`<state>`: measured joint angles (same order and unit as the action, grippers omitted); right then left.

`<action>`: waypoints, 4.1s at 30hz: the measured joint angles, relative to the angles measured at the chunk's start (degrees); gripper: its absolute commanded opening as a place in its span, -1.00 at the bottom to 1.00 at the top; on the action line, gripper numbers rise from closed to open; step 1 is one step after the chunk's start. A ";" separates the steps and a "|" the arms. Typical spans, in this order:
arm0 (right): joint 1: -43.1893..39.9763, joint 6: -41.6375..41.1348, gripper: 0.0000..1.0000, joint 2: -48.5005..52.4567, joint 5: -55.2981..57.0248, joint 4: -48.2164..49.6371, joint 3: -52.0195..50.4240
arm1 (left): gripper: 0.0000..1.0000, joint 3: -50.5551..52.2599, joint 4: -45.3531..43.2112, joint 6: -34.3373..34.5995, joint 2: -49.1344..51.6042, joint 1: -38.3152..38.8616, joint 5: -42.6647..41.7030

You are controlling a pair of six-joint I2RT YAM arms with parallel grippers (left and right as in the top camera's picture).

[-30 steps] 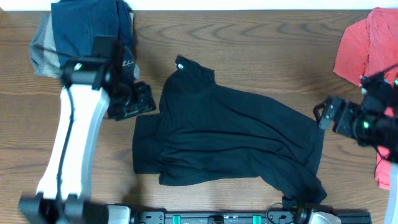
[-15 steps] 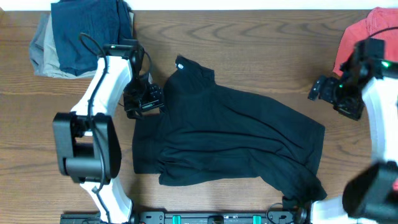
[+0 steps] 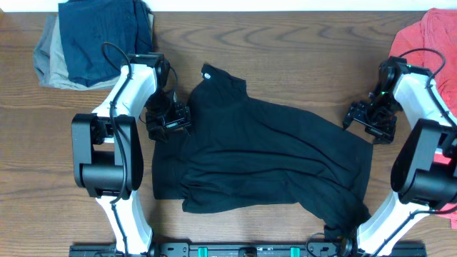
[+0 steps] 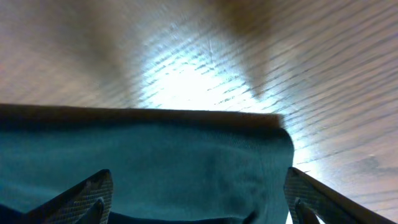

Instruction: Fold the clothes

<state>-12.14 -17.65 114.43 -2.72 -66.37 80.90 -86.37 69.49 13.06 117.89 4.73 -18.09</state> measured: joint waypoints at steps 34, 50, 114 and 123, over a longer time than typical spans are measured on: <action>0.00 -1.27 -0.97 -0.90 1.46 23.17 -8.13 | 0.33 0.55 -5.07 0.11 0.00 0.00 0.44; -2.97 -1.42 -0.97 1.05 2.32 22.73 14.64 | -0.82 0.63 -28.20 0.20 0.00 -0.07 0.46; -2.27 -1.22 -0.70 2.95 0.79 17.46 24.28 | -0.47 -5.40 -40.13 -4.28 7.04 2.21 15.43; 1.77 -0.81 0.99 2.99 3.23 19.89 24.44 | 0.68 -9.79 -33.51 -4.15 6.71 -1.55 19.19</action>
<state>-10.37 -18.46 117.43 0.51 -46.48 105.34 -96.16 35.99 8.91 124.60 3.18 1.10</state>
